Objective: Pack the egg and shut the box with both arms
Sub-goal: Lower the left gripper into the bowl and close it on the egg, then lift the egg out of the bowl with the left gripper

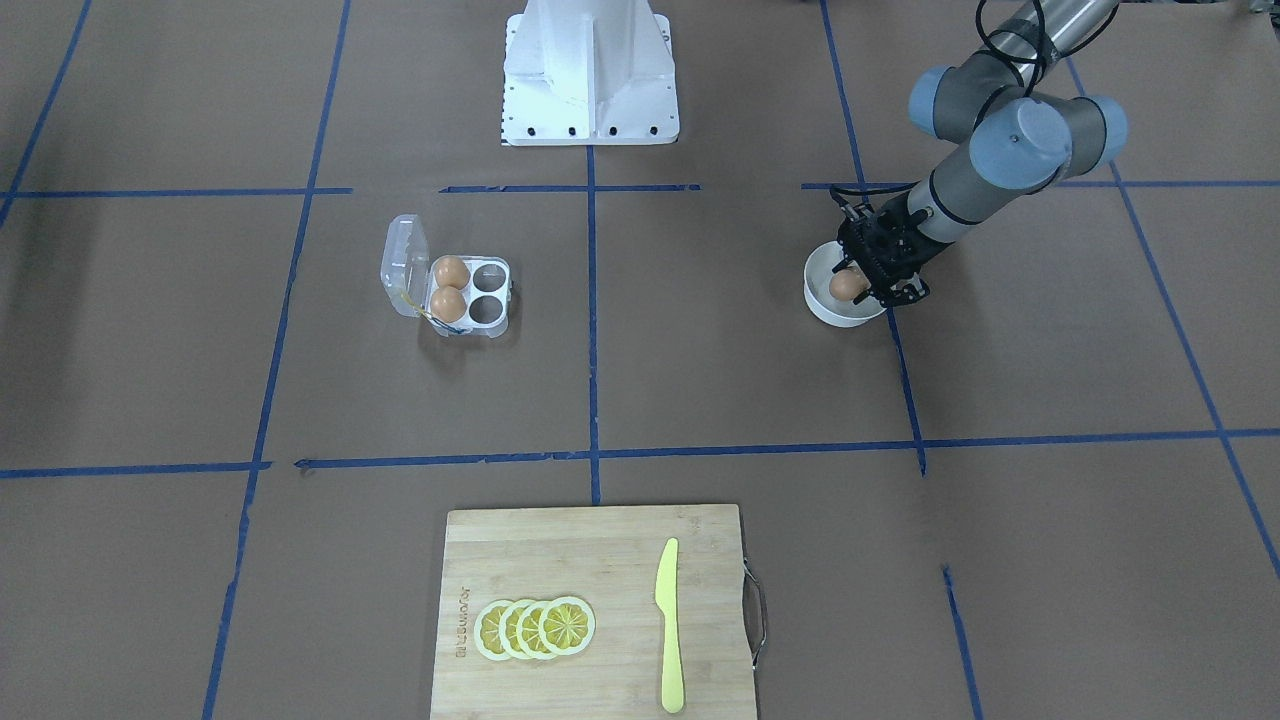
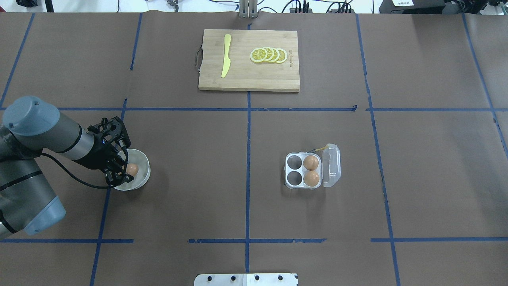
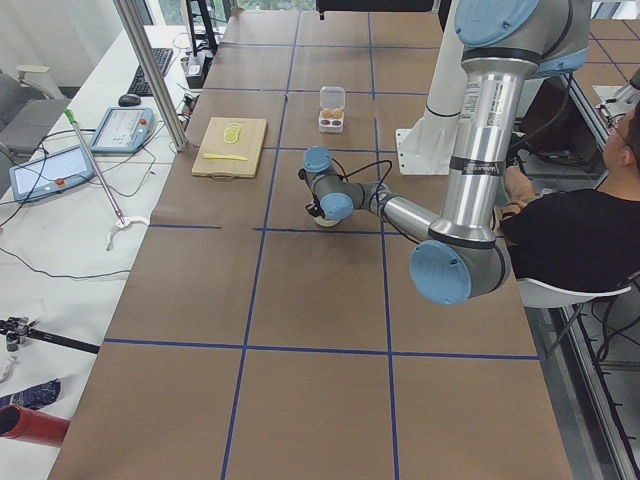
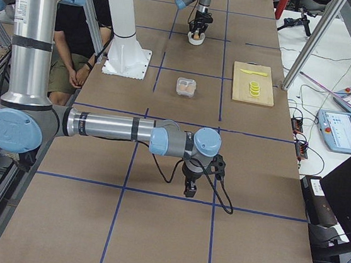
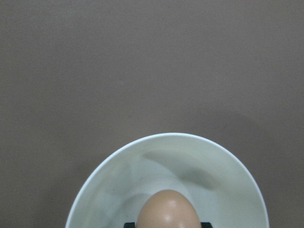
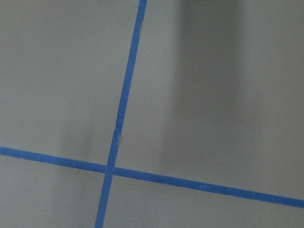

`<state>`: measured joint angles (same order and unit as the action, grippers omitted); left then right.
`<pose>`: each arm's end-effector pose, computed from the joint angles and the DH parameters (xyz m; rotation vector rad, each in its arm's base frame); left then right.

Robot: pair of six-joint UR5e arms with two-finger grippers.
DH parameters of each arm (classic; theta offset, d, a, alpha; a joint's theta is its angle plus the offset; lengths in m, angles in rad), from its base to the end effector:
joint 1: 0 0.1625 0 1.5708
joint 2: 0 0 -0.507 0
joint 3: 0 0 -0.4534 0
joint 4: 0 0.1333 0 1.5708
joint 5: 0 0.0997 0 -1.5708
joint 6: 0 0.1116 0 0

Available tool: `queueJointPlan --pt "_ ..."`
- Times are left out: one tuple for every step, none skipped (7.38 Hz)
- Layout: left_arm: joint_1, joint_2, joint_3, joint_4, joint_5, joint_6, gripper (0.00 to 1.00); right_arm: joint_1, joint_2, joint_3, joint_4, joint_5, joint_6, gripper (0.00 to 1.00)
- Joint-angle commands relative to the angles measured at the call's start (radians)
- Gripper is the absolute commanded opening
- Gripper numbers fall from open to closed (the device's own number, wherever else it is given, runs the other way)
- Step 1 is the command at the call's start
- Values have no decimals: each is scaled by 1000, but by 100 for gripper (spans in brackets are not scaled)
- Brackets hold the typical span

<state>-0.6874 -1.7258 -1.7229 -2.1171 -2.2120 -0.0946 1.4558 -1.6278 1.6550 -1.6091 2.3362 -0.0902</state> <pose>0.4551 -0.4597 0.5100 0.4637 0.9576 0.9896 -0.0044 -0.5261 0.7379 -0.0201 -0.7664 -0.1908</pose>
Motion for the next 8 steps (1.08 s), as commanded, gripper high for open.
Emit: queueJointPlan --pt "-9 0 -4 3 0 -1 0 0 0 2 0 11 1 100" --pt "-17 0 -27 5 0 -1 0 0 0 5 0 11 1 100" --pt "-53 8 -73 6 0 -1 0 0 0 5 0 12 1 100" --pt "-84 9 -101 6 2 -2 0 0 0 6 0 14 1 100" --pt "-89 8 -121 8 36 -40 0 0 0 9 0 15 3 100" --pt "-78 -3 -139 11 132 -170 0 0 0 9 0 15 3 100" --pt "-70 -30 -133 11 155 -311 0 0 0 11 0 15 3 100" --pt "-48 -66 -126 12 156 -406 0 0 0 11 0 15 3 100"
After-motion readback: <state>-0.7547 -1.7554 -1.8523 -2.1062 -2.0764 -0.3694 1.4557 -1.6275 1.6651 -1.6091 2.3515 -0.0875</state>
